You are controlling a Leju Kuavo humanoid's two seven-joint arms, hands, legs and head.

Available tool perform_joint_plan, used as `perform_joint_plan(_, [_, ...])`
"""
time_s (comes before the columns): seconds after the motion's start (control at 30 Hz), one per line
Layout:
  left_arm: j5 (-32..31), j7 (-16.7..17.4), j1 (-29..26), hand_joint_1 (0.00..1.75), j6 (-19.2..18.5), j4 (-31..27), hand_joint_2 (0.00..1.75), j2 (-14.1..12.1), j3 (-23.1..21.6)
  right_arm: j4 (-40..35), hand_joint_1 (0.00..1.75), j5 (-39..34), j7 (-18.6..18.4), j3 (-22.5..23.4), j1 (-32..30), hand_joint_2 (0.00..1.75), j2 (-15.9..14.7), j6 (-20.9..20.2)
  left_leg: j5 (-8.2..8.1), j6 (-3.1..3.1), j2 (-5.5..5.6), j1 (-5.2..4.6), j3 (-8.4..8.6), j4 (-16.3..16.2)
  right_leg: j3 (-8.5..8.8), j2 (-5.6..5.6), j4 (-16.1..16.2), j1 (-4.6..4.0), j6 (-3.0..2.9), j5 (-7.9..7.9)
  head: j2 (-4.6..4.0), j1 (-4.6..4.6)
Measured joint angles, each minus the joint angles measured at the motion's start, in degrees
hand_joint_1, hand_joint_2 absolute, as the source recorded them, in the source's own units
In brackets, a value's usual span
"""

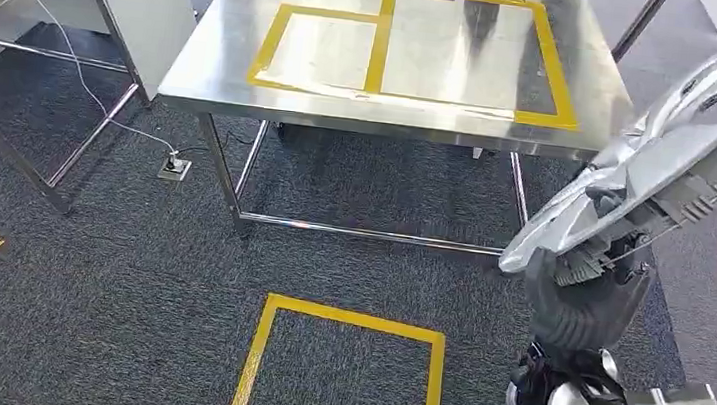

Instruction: Take the parts from the cabinet and place them on the table.

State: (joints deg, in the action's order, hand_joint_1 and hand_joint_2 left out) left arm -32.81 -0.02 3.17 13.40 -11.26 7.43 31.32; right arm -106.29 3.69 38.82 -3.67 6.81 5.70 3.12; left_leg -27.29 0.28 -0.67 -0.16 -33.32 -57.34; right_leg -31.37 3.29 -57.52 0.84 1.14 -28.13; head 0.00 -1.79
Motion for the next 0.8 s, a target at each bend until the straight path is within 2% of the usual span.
perform_joint_plan(0.13, [-0.2,0.0,0.0,0.00,-0.1,0.0,1.75,0.0,0.1,2.4,1.75,1.4,-1.0,1.7,2.9,1.75,-0.2,5.2,0.01,0.00,-0.03,0.06,0.01,0.0,0.01,-0.03,0.0,-0.07,0.00,0.00,0.00,0.00])
perform_joint_plan(0.33, [-0.8,0.1,0.0,0.00,-0.2,0.0,1.75,0.1,0.7,8.5,1.75,1.1,-3.9,5.3,9.4,1.75,-2.0,8.9,0.03,0.02,-0.02,0.10,0.01,0.0,0.02,-0.03,0.0,-0.06,0.01,0.02,0.00,0.00])
perform_joint_plan(0.63, [-0.4,0.4,0.0,0.00,-0.7,0.0,1.75,0.2,1.6,16.0,1.75,-0.1,-3.7,8.9,12.0,1.75,-4.5,9.5,0.02,0.02,0.01,0.10,0.00,0.0,0.00,-0.01,0.0,-0.06,0.02,0.02,0.00,0.00])
perform_joint_plan(0.8, [-0.7,0.3,0.0,0.00,-0.9,0.0,1.75,0.2,1.7,17.9,1.75,0.2,-3.1,9.1,12.0,1.75,-4.6,9.5,-0.19,0.32,0.00,-0.18,-0.03,-0.2,0.01,0.00,0.0,0.16,0.22,0.08,0.00,-0.02])
